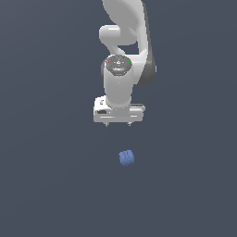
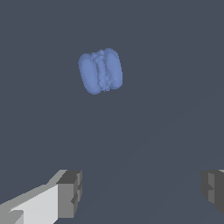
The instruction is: Pick up the object and move it to a goal position.
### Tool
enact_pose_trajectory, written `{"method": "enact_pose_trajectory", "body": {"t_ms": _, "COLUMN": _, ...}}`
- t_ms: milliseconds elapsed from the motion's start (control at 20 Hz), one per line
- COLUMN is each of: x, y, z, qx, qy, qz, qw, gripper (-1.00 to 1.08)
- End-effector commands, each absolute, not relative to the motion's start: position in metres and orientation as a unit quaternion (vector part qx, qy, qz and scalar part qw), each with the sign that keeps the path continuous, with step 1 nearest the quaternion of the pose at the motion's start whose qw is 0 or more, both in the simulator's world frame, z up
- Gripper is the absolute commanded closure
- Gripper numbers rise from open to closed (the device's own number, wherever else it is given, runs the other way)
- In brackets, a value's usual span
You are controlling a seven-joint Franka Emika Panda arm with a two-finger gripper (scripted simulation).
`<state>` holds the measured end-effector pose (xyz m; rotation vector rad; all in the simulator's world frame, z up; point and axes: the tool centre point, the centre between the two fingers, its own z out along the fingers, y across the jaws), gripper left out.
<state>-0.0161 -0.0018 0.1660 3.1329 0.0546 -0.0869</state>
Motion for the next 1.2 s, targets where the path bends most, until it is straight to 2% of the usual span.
{"method": "enact_pose_trajectory", "body": {"t_ms": 0, "x": -0.016, "y": -0.002, "z": 0.166, "qx": 0.999, "qy": 0.017, "qz": -0.028, "qw": 0.003, "gripper": -0.92}}
{"method": "enact_pose_trajectory", "body": {"t_ms": 800, "x": -0.009, "y": 0.009, "z": 0.169, "qx": 0.999, "qy": 0.029, "qz": -0.019, "qw": -0.003, "gripper": -0.92}}
{"method": "enact_pose_trajectory", "body": {"t_ms": 1150, "x": 0.005, "y": 0.012, "z": 0.160, "qx": 0.999, "qy": 0.044, "qz": -0.017, "qw": -0.002, "gripper": -0.92}}
